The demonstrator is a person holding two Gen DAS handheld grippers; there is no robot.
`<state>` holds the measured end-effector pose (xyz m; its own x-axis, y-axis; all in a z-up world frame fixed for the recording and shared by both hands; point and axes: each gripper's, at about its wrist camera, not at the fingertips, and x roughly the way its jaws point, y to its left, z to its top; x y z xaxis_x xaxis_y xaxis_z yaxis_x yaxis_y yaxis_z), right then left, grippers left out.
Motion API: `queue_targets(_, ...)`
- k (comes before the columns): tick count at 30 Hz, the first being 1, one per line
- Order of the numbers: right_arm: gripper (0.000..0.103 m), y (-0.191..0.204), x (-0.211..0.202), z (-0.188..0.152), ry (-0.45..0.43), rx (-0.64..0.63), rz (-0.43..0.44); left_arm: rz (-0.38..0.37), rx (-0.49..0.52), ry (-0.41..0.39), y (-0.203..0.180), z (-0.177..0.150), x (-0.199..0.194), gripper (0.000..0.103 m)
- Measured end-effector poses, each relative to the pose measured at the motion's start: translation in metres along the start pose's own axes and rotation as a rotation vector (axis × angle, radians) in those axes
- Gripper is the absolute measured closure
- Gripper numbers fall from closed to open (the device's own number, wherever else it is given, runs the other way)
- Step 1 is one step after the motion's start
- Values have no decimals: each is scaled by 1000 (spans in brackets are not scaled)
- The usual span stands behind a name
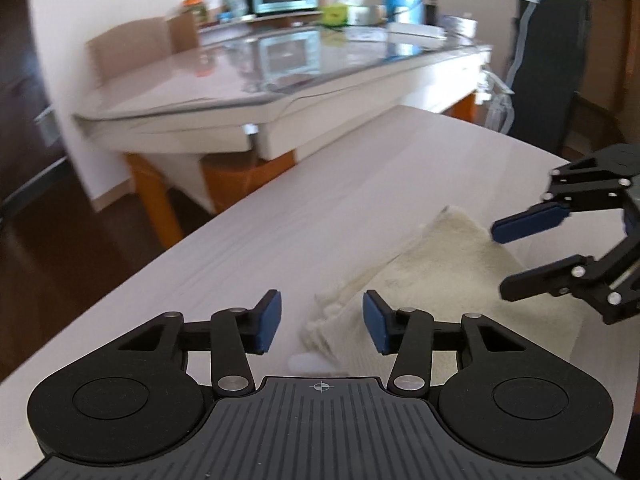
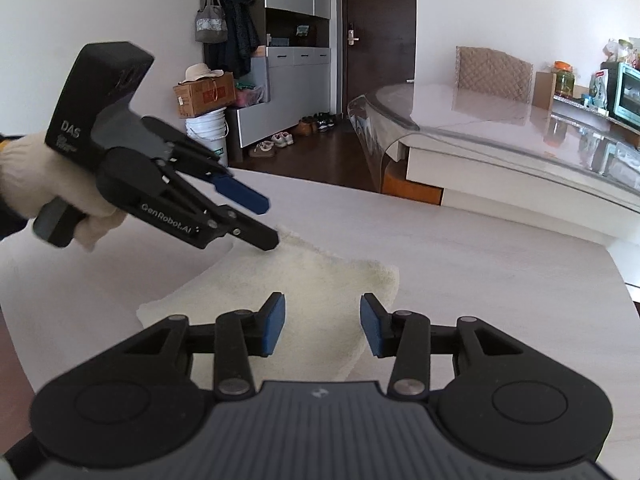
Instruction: Fold towel
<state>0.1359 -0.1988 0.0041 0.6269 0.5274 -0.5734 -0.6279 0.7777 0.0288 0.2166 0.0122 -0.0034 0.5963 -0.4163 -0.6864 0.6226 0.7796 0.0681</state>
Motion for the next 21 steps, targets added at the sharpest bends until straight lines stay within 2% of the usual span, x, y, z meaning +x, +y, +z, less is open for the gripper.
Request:
queue_targets(2, 57, 0, 2, -2, 6, 2, 0, -20, 22, 6, -2, 1, 3, 84)
queue_targets(4, 57, 0, 3, -3, 14, 1, -2, -23, 40, 8, -5, 1, 5, 94)
queue_targets(7, 56, 1, 4, -6, 25, -3, -6, -15, 76, 9, -12, 1, 3, 99)
queue_targets(15, 56, 7, 5, -4, 24, -24, -3, 69, 24, -5, -7, -9, -18, 100)
queue_targets(21, 56, 6, 7, -4, 15, -8, -10, 16, -47, -33, -4, -10, -23, 100)
